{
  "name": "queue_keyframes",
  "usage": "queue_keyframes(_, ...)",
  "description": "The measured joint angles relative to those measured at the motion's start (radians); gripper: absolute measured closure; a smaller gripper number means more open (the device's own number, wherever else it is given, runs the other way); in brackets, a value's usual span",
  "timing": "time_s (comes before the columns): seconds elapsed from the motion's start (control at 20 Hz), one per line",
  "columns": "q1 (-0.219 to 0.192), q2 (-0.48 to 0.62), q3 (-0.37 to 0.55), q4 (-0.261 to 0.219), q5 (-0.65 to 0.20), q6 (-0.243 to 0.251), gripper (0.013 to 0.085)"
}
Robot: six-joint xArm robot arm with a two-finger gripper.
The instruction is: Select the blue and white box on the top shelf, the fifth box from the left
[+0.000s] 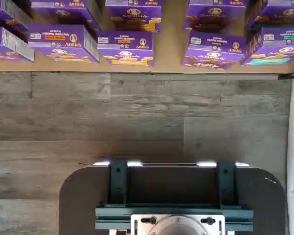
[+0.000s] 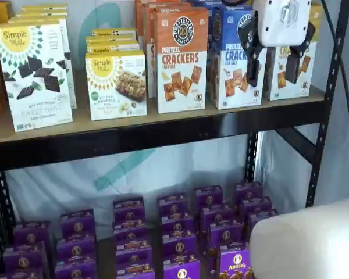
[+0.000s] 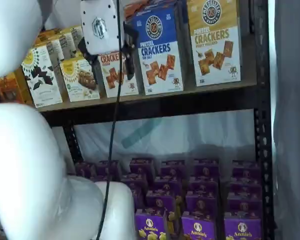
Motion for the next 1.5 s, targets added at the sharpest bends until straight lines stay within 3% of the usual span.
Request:
queue_keyframes(0.3, -0.006, -0.004, 0.009, 0.015, -0.01, 0.0, 0.013)
queue_keyframes(0.8, 0.059, 0.008, 0.043, -0.039, -0.099, 0.044, 0.013)
queue_keyframes(1.3, 0.018, 0.118, -0.007, -0.03, -0.177, 0.007, 0.013)
queue_keyframes(1.5, 0.036, 0.158, -0.037, -0.07, -0.193, 0.015, 0.013)
